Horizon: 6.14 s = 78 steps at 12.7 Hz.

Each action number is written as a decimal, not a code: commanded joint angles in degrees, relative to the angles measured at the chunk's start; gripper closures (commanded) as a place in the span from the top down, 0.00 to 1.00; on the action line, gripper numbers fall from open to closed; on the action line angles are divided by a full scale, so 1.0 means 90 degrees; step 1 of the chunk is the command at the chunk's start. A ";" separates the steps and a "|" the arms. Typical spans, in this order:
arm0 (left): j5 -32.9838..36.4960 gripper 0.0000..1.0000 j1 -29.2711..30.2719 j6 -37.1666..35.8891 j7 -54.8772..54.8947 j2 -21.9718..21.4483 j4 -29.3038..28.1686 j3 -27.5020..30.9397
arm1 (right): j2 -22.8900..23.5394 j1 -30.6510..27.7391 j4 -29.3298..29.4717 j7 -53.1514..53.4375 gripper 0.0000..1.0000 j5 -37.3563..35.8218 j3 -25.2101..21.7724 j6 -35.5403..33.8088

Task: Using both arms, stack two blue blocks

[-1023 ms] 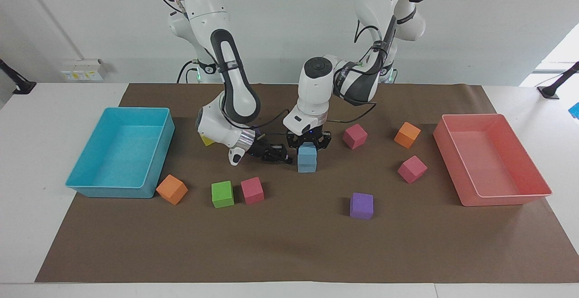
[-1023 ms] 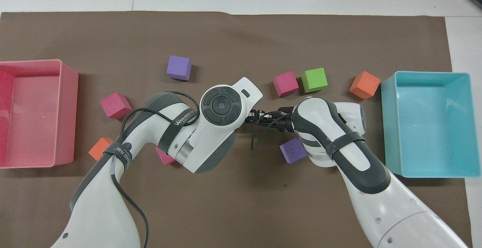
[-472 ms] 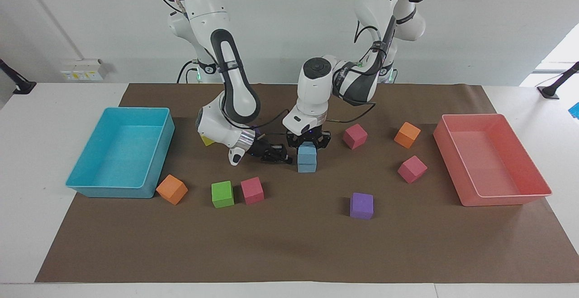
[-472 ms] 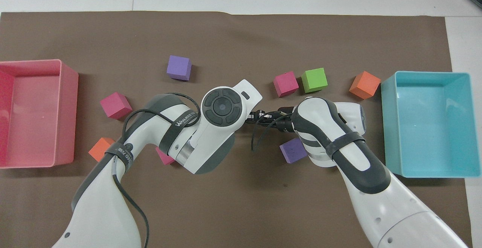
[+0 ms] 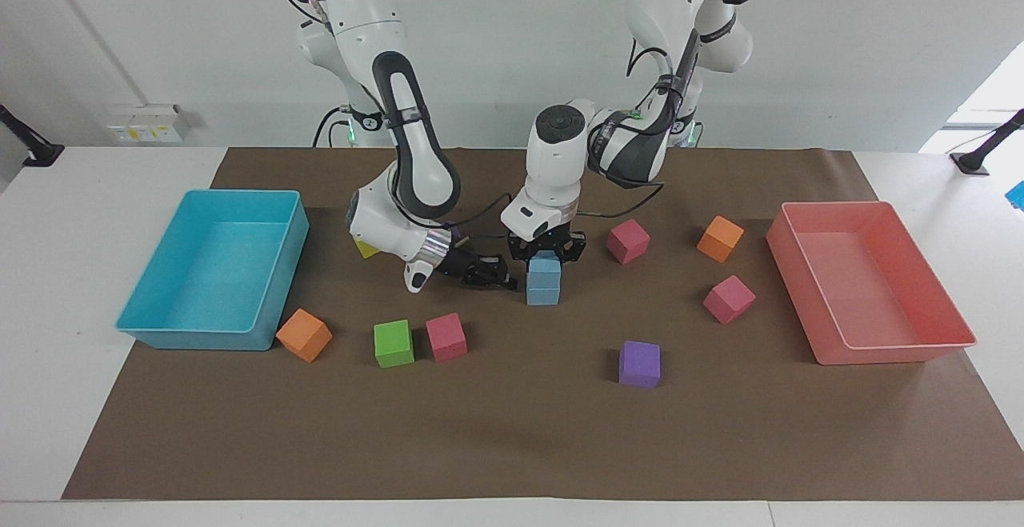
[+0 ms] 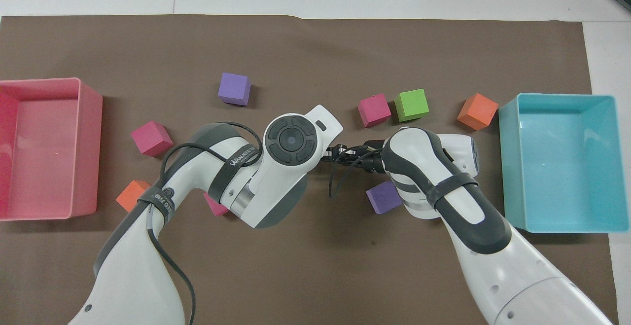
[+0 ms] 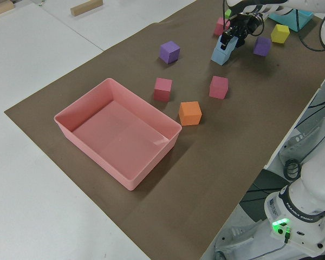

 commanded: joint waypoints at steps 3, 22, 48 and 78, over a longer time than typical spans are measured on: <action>-0.0055 0.50 -0.0127 -0.0017 -0.0147 -0.0106 -0.0097 0.0124 | -0.0015 -0.0011 -0.0059 -0.0248 0.00 0.0211 0.0032 0.0120; -0.0045 1.00 0.0283 -0.1049 -0.0215 -0.1032 -0.0126 0.0144 | -0.0092 -0.0031 -0.0049 -0.0512 0.00 0.0211 0.0023 0.0168; -0.0700 1.00 0.3320 -0.3600 0.4394 -0.2207 0.1444 0.0183 | -0.1587 -0.1514 0.0729 0.2433 1.00 -0.7080 -0.0114 -0.1535; -0.0611 1.00 0.3311 -0.4461 0.4346 -0.2694 0.1095 0.0192 | -0.3296 -0.2423 0.3037 0.3337 1.00 -0.9535 -0.0036 -0.6022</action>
